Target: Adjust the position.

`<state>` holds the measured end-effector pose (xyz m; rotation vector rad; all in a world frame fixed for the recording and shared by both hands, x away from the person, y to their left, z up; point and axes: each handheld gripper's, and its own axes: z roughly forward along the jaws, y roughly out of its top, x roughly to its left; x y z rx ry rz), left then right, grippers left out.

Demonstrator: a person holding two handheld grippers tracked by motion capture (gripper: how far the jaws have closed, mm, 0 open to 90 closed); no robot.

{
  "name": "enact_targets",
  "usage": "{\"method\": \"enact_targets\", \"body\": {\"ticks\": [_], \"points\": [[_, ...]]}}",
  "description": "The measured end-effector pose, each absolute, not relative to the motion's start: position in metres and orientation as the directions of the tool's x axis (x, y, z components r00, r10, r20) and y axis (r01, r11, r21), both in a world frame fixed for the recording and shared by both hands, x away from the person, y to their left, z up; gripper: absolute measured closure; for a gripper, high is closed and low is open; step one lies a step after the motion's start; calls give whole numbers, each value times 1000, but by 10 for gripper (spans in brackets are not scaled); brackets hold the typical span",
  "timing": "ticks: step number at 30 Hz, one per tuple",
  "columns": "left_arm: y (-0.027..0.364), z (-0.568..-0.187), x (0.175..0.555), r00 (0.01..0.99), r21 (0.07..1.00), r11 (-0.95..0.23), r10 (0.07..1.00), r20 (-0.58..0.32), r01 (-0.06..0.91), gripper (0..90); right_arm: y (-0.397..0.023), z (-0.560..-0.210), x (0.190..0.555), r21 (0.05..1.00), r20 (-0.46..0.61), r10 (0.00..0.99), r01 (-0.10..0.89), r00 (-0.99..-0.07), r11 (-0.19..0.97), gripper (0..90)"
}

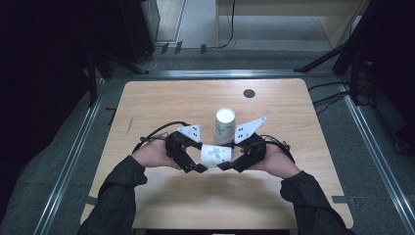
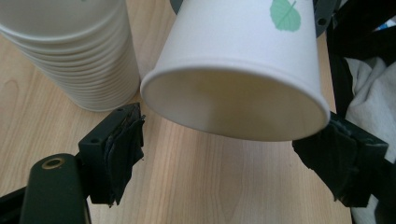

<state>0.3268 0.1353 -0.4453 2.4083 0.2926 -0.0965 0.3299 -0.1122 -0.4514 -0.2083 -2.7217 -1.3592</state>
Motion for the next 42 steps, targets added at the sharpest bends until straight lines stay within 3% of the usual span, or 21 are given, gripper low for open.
{"method": "enact_targets", "body": {"ticks": [18, 38, 42], "points": [[144, -458, 320, 958, 768, -573, 194, -213, 287, 168, -113, -448, 332, 812, 163, 49, 162, -985, 561, 345], [143, -460, 320, 956, 775, -560, 171, -238, 293, 270, -108, -451, 331, 801, 186, 36, 173, -982, 573, 349], [147, -456, 321, 955, 768, -568, 178, -235, 295, 271, -107, -451, 331, 792, 203, 41, 189, -978, 580, 290]]}}
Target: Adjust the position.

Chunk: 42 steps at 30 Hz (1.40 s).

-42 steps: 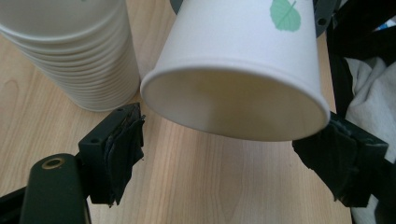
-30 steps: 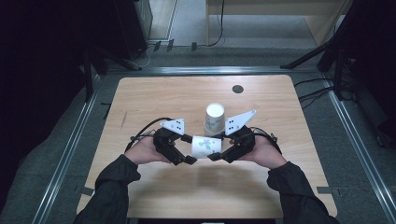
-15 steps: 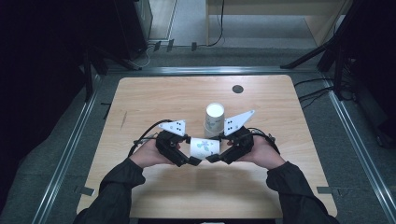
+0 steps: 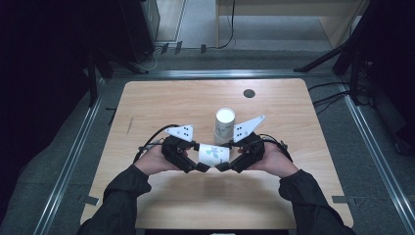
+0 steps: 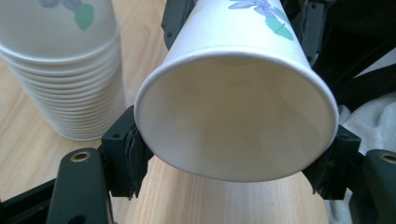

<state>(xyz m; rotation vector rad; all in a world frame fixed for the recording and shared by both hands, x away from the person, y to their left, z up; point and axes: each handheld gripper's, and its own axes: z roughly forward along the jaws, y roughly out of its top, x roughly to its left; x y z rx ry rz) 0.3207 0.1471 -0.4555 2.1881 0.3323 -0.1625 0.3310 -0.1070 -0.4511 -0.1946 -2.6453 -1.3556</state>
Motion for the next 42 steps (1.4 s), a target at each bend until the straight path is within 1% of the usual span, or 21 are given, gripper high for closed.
{"method": "enact_targets", "body": {"ticks": [3, 9, 10, 14, 18, 20, 29, 34, 37, 42], "points": [[151, -448, 321, 955, 753, -589, 209, -210, 295, 270, -107, -453, 332, 782, 196, 63, 194, -979, 592, 265], [157, -431, 322, 958, 714, -641, 218, -185, 283, 269, -109, -454, 332, 784, 189, 77, 198, -979, 588, 265], [157, -427, 323, 961, 701, -659, 219, -167, 272, 269, -110, -454, 332, 784, 189, 80, 199, -979, 588, 265], [154, -418, 325, 968, 660, -708, 201, -152, 250, 269, -110, -455, 332, 780, 182, 80, 194, -980, 595, 266], [151, -411, 329, 972, 637, -735, 198, -126, 233, 269, -109, -456, 332, 781, 175, 87, 192, -981, 594, 266], [147, -410, 331, 973, 616, -753, 193, -129, 232, 269, -108, -456, 332, 783, 173, 91, 193, -981, 591, 266], [127, -420, 329, 979, 522, -829, 181, -90, 202, 268, -107, -458, 333, 782, 173, 98, 197, -980, 591, 273], [120, -426, 327, 980, 513, -835, 169, -104, 199, 266, -102, -461, 331, 777, 157, 89, 178, -984, 604, 291], [119, -428, 327, 980, 514, -834, 169, -108, 201, 266, -99, -463, 330, 775, 160, 75, 172, -984, 609, 334], [118, -431, 329, 979, 512, -835, 168, -113, 202, 263, -98, -464, 331, 765, 167, 73, 176, -983, 619, 345]]}}
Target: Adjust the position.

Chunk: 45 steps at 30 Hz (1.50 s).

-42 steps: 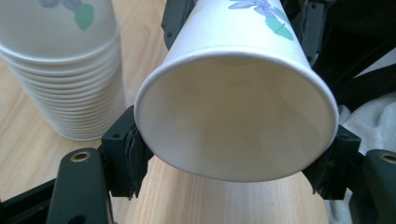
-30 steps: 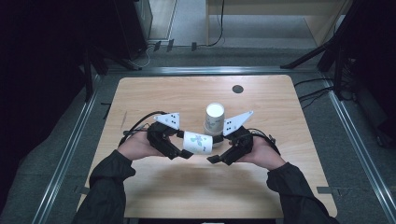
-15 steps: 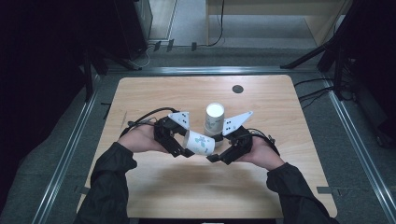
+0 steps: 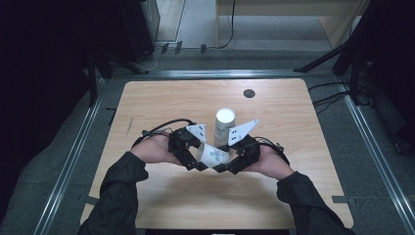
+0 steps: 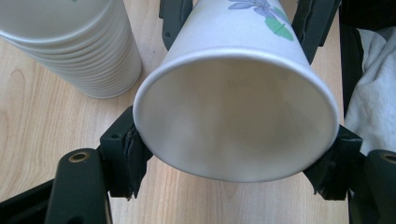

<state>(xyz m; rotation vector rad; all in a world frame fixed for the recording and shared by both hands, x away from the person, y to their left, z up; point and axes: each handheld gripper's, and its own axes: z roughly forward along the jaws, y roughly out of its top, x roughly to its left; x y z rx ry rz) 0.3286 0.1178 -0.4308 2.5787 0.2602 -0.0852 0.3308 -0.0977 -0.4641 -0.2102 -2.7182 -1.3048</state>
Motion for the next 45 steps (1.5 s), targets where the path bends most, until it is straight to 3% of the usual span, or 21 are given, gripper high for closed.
{"method": "enact_targets", "body": {"ticks": [12, 36, 45], "points": [[123, -429, 326, 979, 578, -791, 172, -104, 201, 173, -103, -459, 331, 782, 163, 73, 174, -984, 599, 345], [146, -448, 323, 945, 751, -574, 216, -247, 328, 165, -110, -459, 330, 804, 185, 71, 192, -980, 563, 344], [144, -448, 322, 945, 777, -539, 217, -243, 324, 212, -107, -462, 331, 802, 211, 69, 213, -975, 558, 345]]}}
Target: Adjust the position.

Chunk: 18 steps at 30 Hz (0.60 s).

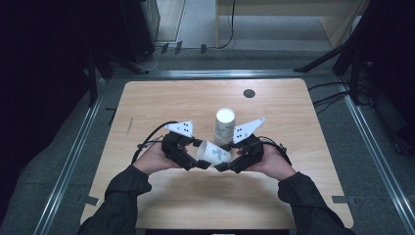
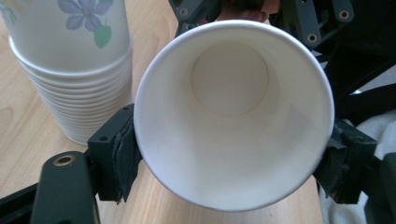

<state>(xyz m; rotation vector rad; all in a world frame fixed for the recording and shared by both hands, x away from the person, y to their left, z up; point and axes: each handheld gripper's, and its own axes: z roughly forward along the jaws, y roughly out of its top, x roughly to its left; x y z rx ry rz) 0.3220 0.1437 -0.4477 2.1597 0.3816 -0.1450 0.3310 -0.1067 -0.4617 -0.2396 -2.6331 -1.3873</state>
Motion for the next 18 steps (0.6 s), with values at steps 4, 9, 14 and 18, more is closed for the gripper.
{"method": "enact_targets", "body": {"ticks": [4, 9, 14, 18], "points": [[145, -448, 322, 943, 778, -534, 220, -250, 330, 237, -107, -462, 332, 800, 216, 69, 217, -974, 559, 347], [144, -447, 322, 947, 768, -555, 216, -238, 320, 261, -106, -464, 331, 794, 214, 65, 212, -975, 570, 337], [146, -440, 321, 949, 754, -576, 216, -231, 315, 269, -105, -463, 331, 794, 210, 79, 217, -975, 568, 275], [145, -433, 320, 956, 733, -616, 222, -191, 289, 269, -103, -464, 331, 785, 200, 83, 210, -976, 583, 270]]}}
